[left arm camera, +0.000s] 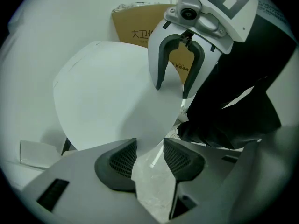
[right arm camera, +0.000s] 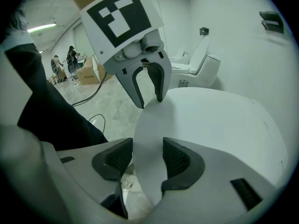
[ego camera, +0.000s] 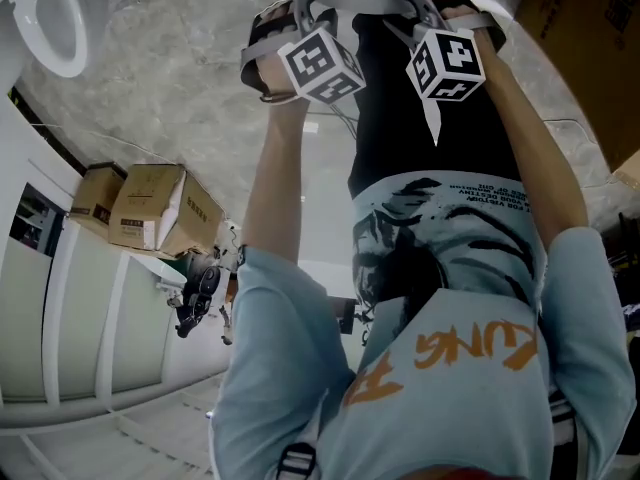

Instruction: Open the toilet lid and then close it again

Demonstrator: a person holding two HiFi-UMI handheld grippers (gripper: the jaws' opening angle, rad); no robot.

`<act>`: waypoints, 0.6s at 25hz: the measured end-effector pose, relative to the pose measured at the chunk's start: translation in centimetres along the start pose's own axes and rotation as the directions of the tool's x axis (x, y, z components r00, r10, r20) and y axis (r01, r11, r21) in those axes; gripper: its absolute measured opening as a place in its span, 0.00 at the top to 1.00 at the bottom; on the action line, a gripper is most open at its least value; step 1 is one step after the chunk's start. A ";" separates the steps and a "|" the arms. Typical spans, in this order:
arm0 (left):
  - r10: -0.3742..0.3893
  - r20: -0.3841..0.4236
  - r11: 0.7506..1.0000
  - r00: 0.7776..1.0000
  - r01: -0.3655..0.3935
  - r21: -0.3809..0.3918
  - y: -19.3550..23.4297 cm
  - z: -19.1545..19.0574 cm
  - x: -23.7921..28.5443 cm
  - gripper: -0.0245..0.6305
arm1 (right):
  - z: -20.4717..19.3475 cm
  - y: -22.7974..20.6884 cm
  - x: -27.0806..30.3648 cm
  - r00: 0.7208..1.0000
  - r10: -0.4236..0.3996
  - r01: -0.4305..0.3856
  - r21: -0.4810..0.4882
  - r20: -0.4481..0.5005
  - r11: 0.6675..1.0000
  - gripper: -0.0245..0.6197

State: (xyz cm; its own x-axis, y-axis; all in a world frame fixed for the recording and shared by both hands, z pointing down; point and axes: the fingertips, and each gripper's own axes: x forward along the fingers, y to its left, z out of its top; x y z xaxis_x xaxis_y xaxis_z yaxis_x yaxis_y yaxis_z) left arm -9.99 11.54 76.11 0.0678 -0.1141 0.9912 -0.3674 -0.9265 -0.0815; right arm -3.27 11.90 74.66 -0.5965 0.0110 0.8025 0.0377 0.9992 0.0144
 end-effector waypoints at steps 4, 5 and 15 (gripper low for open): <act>0.014 0.027 1.000 1.000 -0.014 -0.005 0.2 -0.1 1.3 0.67 | -0.5 -0.3 0.9 1.000 0.003 -0.003 0.020 0.020 1.000 0.62; 0.023 0.037 1.000 0.999 -0.022 -0.009 0.4 -0.1 1.3 0.67 | -0.5 -0.4 0.9 1.000 -0.003 0.002 0.021 0.025 1.000 0.62; -0.061 -0.027 0.991 0.998 0.058 -0.121 -0.5 -0.6 0.0 0.66 | 1.2 -1.8 -1.4 0.997 0.030 -0.050 0.328 0.065 0.943 0.77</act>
State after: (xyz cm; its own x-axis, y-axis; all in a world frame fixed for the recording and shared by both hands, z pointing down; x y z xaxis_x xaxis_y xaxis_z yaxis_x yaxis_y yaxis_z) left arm -10.34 12.21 76.22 0.0649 -0.0471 0.9968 -0.4724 -0.8813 -0.0109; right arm -3.47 10.14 72.75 -0.6456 0.0434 0.7624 -0.1976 0.9549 -0.2217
